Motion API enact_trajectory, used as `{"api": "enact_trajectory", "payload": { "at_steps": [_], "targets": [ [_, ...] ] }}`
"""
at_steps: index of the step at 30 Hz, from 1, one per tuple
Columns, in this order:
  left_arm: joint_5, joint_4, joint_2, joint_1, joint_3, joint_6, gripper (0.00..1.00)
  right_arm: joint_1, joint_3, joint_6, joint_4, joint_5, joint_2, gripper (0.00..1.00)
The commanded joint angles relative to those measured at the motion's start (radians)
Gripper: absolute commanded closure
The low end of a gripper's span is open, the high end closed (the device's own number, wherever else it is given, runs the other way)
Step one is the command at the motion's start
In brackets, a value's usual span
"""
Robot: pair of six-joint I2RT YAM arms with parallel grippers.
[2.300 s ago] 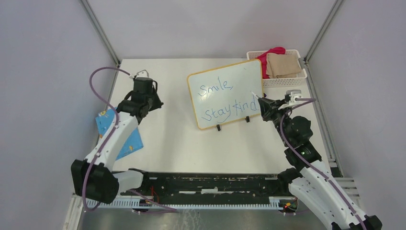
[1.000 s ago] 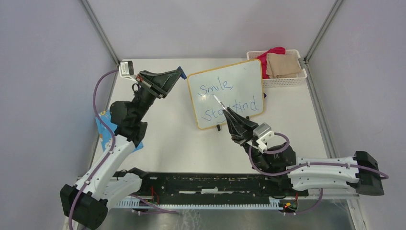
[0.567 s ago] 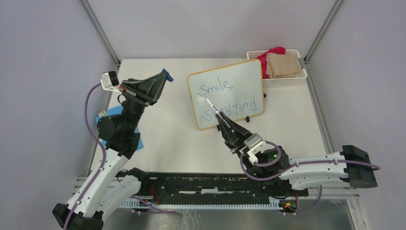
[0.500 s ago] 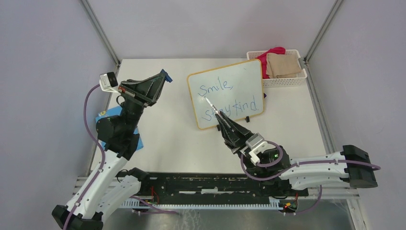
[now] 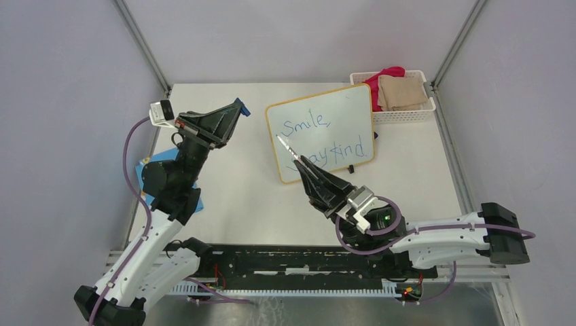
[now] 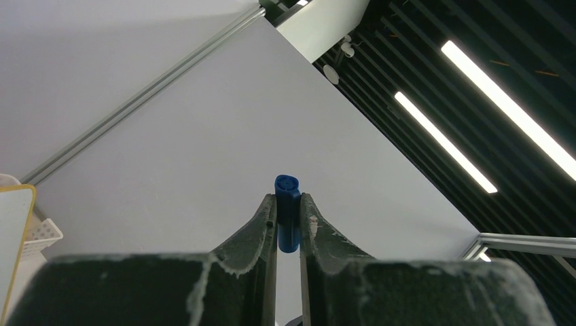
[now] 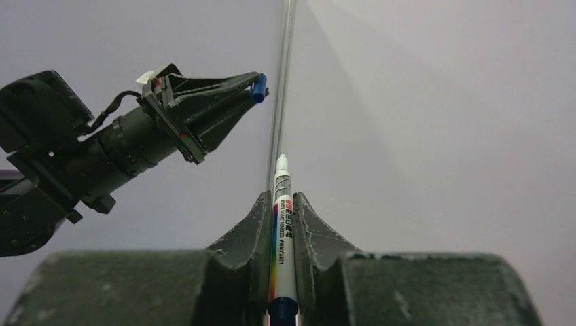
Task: Write a sentence on the whiteboard
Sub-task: Close the whiteboard marker at the center of the board.
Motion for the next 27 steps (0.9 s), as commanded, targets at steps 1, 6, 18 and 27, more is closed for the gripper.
{"api": "enact_trajectory", "payload": {
  "at_steps": [1, 6, 18, 27],
  "targets": [
    [-0.007, 0.013, 0.007, -0.019, 0.021, -0.028, 0.98, 0.005, 0.095, 0.044, 0.063, -0.033, 0.044, 1.0],
    [-0.019, 0.013, 0.003, -0.029, 0.005, -0.035, 0.98, 0.0, 0.129, 0.062, 0.062, -0.037, 0.072, 1.0],
    [-0.015, 0.058, 0.046, -0.085, -0.004, -0.041, 0.98, -0.013, 0.14, 0.077, 0.056, -0.033, 0.075, 1.0],
    [-0.011, 0.063, 0.054, -0.119, 0.007, -0.024, 0.98, -0.021, 0.144, 0.073, 0.057, -0.023, 0.078, 1.0]
  ]
}}
